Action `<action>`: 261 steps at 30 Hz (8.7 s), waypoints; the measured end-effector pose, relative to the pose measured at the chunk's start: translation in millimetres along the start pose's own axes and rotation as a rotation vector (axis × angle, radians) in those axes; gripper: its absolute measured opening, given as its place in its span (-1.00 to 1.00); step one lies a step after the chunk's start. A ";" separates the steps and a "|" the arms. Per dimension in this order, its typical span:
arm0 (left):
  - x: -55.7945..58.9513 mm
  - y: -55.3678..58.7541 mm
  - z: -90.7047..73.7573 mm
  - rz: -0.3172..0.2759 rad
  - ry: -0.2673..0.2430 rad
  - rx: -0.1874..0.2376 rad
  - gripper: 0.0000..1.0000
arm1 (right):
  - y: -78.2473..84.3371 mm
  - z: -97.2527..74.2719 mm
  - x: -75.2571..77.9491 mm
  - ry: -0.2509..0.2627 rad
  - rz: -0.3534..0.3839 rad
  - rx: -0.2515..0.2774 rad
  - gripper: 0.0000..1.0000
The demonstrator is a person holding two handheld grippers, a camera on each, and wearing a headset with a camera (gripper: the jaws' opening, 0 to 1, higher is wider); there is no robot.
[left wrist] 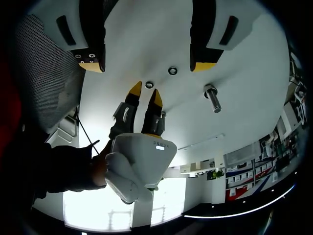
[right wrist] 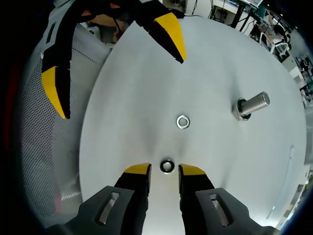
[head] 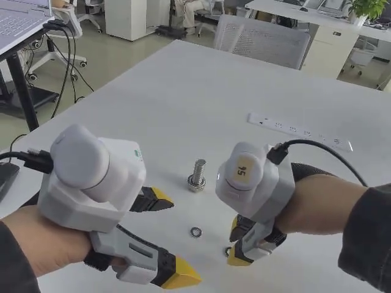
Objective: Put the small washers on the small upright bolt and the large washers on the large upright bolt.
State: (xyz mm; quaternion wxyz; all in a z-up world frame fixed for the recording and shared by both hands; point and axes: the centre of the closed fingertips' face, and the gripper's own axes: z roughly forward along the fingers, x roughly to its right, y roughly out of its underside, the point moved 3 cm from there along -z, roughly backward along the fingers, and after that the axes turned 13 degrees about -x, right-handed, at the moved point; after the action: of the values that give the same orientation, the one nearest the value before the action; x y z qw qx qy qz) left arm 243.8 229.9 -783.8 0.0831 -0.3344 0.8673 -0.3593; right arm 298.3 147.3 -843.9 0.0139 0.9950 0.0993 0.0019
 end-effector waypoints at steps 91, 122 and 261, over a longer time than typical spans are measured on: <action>0.3 -2.1 2.3 0.007 0.006 -0.003 0.38 | 83.7 -23.7 20.1 0.018 0.156 -0.036 -0.72; 1.2 2.3 1.2 -0.001 0.002 -0.008 0.36 | 85.4 -74.1 63.7 0.131 0.165 -0.028 -0.72; 3.7 8.2 -3.2 -0.002 0.002 -0.022 0.35 | 105.1 -21.9 46.0 0.030 0.229 -0.063 -0.36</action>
State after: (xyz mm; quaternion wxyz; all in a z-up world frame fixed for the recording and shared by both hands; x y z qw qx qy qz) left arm 235.5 233.6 -786.7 0.0784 -0.3358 0.8709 -0.3501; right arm 364.1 54.0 -819.0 0.0434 0.9987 -0.0150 0.0216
